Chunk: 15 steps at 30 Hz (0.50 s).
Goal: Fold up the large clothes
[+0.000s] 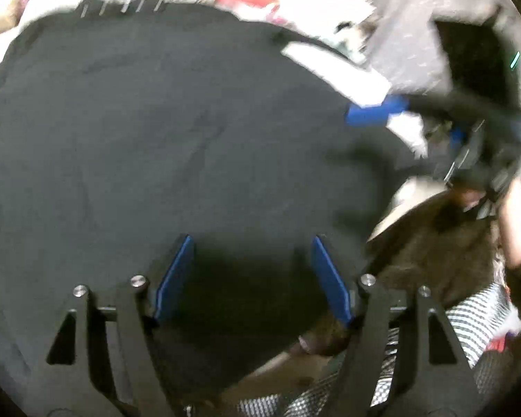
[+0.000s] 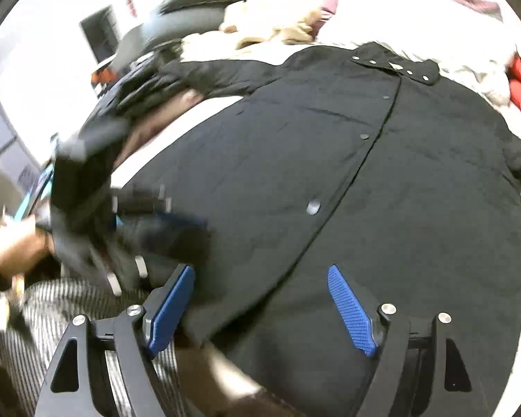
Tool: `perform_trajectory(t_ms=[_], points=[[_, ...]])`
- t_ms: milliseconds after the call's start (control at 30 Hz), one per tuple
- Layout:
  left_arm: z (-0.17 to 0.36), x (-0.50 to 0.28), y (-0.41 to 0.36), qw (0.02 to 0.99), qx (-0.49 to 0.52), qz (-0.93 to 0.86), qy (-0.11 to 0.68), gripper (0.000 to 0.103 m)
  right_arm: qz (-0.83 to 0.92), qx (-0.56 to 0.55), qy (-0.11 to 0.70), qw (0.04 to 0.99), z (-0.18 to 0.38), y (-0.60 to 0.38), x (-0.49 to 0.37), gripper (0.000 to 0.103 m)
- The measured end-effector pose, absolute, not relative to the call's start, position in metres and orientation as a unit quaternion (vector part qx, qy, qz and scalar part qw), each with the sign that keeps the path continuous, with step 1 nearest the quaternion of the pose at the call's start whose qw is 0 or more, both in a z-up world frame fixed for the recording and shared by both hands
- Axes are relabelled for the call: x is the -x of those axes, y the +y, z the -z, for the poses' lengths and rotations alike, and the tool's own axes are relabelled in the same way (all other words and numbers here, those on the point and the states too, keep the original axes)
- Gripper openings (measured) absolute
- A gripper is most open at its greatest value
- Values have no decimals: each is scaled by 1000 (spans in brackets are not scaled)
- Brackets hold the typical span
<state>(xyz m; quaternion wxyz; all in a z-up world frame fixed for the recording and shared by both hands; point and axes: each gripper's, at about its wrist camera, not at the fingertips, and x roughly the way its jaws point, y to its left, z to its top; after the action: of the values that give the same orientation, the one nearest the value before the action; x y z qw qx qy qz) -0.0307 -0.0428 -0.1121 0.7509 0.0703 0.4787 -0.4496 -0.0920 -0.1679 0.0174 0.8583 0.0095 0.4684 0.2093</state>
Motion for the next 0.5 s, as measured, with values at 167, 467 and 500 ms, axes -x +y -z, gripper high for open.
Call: perform_trajectory(t_ms=[167,467,500], points=[[117,46,-38,736,-112,445,498,71,-165,-28,503,848,18,-167,44,81],[35,-49,33,843,-1,276,461,101,-114,-61,477,869,-17,-168,-37,87],[26,-71,45,858,10,228,460,102,-108,-70,468,874,-24,-168,-50,89]])
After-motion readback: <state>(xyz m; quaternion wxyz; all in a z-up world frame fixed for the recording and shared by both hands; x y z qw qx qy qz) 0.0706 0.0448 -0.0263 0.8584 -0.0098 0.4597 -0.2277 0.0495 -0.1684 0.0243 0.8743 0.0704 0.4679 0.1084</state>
